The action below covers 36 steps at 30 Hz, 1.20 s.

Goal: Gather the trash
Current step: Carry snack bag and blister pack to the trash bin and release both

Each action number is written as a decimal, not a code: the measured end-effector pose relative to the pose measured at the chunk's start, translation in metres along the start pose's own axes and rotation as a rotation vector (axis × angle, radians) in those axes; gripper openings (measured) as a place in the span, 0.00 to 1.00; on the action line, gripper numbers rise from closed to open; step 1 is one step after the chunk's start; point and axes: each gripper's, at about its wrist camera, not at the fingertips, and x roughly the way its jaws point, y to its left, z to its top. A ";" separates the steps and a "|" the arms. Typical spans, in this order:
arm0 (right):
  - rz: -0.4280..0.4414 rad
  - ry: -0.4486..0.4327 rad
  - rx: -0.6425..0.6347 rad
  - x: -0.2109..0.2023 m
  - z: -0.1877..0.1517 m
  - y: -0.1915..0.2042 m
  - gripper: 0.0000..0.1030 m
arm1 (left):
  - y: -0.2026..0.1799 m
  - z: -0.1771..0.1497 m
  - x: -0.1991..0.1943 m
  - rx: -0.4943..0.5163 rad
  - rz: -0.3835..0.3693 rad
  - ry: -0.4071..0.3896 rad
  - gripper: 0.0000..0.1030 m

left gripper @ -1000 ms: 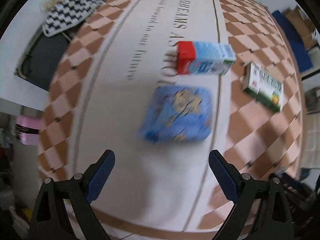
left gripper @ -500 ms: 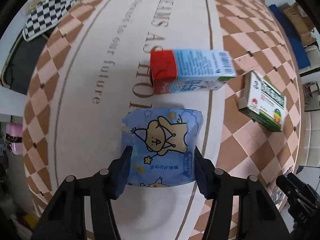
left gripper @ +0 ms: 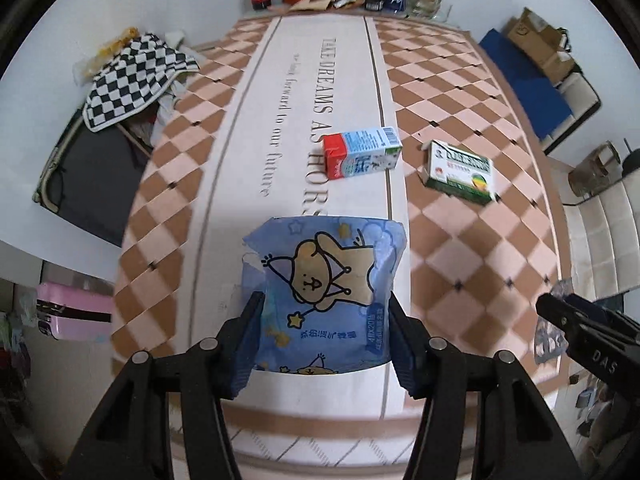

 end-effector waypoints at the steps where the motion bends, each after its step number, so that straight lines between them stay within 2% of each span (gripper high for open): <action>1: 0.001 -0.009 -0.002 -0.009 -0.011 0.000 0.56 | 0.003 -0.011 -0.010 0.002 -0.010 -0.012 0.52; 6: 0.005 -0.060 -0.007 -0.048 -0.081 0.032 0.56 | 0.021 -0.066 -0.046 0.040 -0.050 -0.060 0.52; 10: 0.003 -0.084 0.011 -0.071 -0.148 0.055 0.56 | 0.040 -0.128 -0.066 0.086 -0.080 -0.076 0.52; 15: 0.020 -0.060 0.062 -0.074 -0.240 0.078 0.56 | 0.064 -0.202 -0.060 0.102 -0.120 -0.013 0.52; 18: 0.039 -0.005 0.089 -0.059 -0.295 0.085 0.56 | 0.079 -0.245 -0.041 0.091 -0.139 0.071 0.52; 22: 0.052 0.099 0.132 -0.021 -0.359 0.085 0.56 | 0.095 -0.294 0.007 0.053 -0.168 0.211 0.52; 26: 0.059 0.183 0.171 0.031 -0.405 0.075 0.56 | 0.098 -0.320 0.064 -0.002 -0.230 0.315 0.52; 31: 0.051 0.243 0.210 0.113 -0.436 0.049 0.56 | 0.079 -0.338 0.160 -0.031 -0.320 0.423 0.52; 36: 0.069 0.283 0.262 0.205 -0.457 0.020 0.56 | 0.059 -0.351 0.250 -0.060 -0.352 0.491 0.53</action>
